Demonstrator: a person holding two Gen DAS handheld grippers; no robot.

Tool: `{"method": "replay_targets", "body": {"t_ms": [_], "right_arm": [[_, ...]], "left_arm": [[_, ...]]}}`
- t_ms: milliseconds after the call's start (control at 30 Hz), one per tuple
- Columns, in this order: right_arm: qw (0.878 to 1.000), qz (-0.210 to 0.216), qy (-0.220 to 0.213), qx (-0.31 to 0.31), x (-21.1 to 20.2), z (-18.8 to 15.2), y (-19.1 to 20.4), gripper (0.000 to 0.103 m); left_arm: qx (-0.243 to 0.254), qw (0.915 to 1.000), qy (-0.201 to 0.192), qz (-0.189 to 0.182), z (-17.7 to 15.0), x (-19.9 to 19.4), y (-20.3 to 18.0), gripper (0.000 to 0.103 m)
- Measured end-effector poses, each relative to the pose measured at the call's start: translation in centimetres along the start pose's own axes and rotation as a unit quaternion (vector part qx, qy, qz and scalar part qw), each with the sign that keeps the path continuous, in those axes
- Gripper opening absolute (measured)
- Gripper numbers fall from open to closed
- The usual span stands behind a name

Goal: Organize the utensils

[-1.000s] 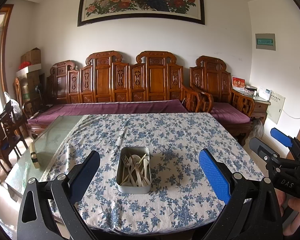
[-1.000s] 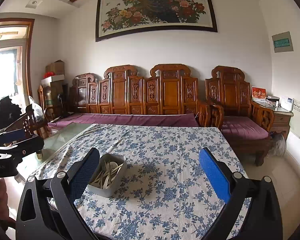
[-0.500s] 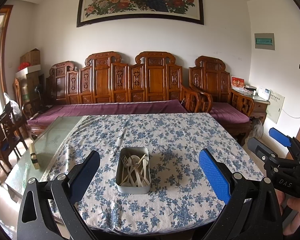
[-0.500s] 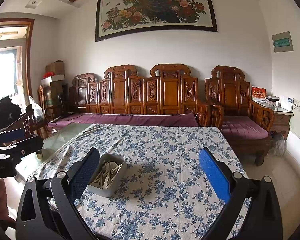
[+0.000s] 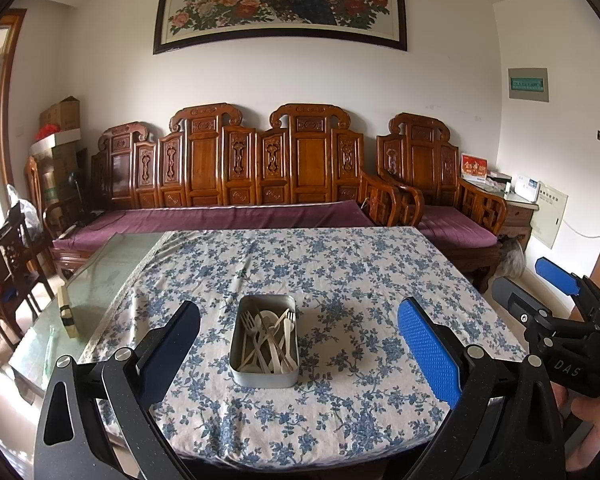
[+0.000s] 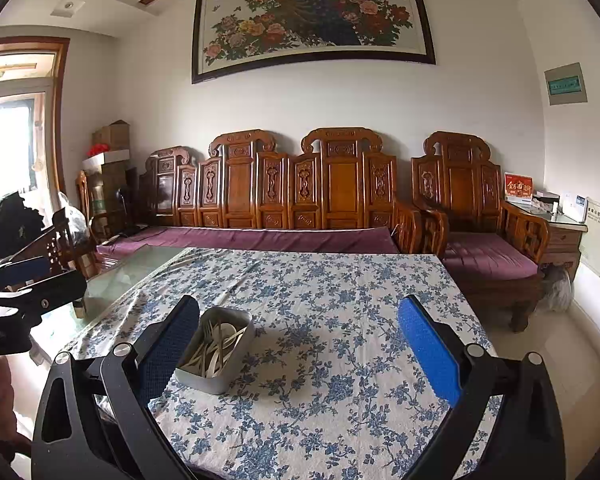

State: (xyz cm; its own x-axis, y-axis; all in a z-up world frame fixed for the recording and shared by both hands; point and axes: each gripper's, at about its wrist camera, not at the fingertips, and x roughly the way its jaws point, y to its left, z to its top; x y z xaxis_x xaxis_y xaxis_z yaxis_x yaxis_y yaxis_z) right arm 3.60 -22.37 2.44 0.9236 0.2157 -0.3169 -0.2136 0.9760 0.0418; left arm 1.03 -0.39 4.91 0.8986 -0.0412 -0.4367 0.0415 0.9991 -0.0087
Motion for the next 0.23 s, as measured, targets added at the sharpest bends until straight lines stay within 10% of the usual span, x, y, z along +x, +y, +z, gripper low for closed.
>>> {"method": "replay_targets", "body": {"t_ms": [233], "right_arm": [[1.0,0.0,0.0,0.0,0.0,-0.01,0.0,0.1]], "left_arm": [[0.001,1.0,0.002,0.001,0.05,-0.03,-0.11,0.095]]}}
